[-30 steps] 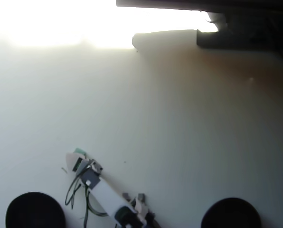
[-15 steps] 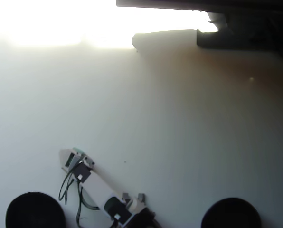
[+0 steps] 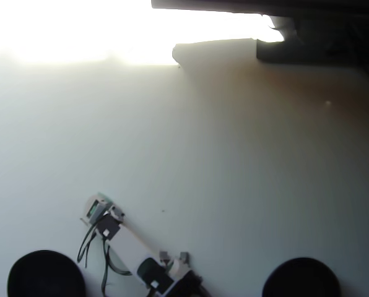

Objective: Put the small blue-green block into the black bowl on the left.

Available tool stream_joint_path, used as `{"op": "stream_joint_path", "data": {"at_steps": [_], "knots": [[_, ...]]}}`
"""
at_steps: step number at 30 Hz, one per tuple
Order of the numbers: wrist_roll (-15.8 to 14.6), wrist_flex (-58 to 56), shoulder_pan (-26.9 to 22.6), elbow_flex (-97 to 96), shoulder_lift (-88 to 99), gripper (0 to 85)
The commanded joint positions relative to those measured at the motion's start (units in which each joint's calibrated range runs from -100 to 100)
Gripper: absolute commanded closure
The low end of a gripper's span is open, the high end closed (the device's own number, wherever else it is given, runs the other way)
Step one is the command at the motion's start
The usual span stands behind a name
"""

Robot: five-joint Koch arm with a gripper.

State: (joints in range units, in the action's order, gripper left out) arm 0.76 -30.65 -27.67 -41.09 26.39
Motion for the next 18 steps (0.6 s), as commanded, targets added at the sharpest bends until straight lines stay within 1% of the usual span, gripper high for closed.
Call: {"op": "stream_joint_path", "data": {"at_steps": [1,12,18], "knots": [[-0.1,0.8,-0.5,1.7,3.9,82.4],[-0.1,-12.8,-6.8,19.6,15.2,82.4],[0.0,-20.1,-13.8,33.2,16.9,82.4]]}}
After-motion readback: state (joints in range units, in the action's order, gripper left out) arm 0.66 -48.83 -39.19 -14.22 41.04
